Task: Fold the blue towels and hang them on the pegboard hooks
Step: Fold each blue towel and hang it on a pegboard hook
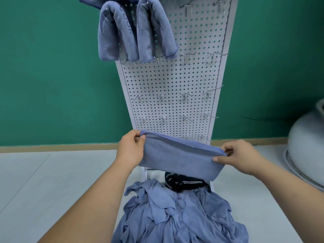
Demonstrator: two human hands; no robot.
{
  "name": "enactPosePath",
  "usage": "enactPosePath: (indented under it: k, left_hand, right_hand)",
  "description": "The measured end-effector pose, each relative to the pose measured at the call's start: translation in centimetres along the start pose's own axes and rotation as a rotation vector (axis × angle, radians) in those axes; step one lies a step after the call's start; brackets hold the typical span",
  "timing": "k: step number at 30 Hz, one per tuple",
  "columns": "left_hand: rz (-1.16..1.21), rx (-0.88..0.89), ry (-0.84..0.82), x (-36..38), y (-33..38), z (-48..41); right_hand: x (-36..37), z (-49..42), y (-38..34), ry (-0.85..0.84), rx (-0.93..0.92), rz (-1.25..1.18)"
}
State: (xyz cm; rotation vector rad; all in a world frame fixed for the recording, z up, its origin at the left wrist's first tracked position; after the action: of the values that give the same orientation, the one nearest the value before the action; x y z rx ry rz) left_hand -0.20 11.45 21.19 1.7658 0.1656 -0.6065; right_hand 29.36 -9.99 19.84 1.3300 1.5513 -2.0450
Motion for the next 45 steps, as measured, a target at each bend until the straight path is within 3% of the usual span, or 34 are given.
enactPosePath:
  k: [4, 7, 13, 17, 20, 22, 27, 34, 39, 42, 45]
  left_hand:
    - [0.211, -0.122, 0.042, 0.0, 0.0, -0.2]
    - [0.339, -0.133, 0.079, -0.1, 0.8, -0.1]
    - [0.369, -0.029, 0.169, 0.4, 2.4, 0.6]
    - [0.305, -0.150, 0.157, 1.1, 1.0, 0.4]
    - [0.240, -0.321, 0.035, 1.9, -0.7, 0.4]
    - [0.231, -0.353, -0.052, 2.2, -1.3, 0.5]
    - [0.286, -0.235, 0.016, 1.7, -0.8, 0.1]
    - [0.309, -0.173, -0.038, 1.5, -0.1, 0.0]
    - [0.002, -0.007, -0.324, 2.1, 0.4, 0.7]
    - [-0.302, 0.125, -0.368, 2.8, 0.8, 0.8]
    - [-0.335, 0.111, -0.340, 2.8, 0.6, 0.5]
  right_hand:
    - [-1.0, 0.4, -1.0, 0.123, 0.034, -0.422]
    - [-1.9, 0.6, -2.2, 0.238, 0.022, -0.580]
    - [-2.8, 1.1, -4.1, 0.438, -0.007, -0.658]
    - [-1.8, 0.5, -2.7, 0.344, 0.134, -0.704]
    - [-0.3, -0.3, -0.2, 0.241, 0.293, -0.655]
    - [-0.1, -0.4, 0.4, 0.233, 0.286, -0.603]
    - [-1.3, -0.2, -0.7, 0.279, 0.088, -0.590]
    - [-2.2, 0.1, -1.4, 0.211, 0.046, -0.541]
    - [-2.1, 0.3, -1.0, 0.143, -0.153, 0.098]
    - [-1.7, 0.0, -1.0, 0.203, -0.168, 0.211]
    - [-1.8, 0.1, -1.1, 0.225, -0.111, 0.278]
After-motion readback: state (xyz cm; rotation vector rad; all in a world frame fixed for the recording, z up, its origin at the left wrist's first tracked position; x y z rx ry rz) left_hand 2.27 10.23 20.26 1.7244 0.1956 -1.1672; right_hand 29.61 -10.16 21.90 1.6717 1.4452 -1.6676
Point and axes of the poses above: each hand's wrist, its own z-axis away from the middle knuckle, its own x-axis out of the palm, y = z × x, the point moved 4 cm from there along -z, towards the middle knuckle, and after that the axes turned 1 degree about x, right-handed, at the moved point
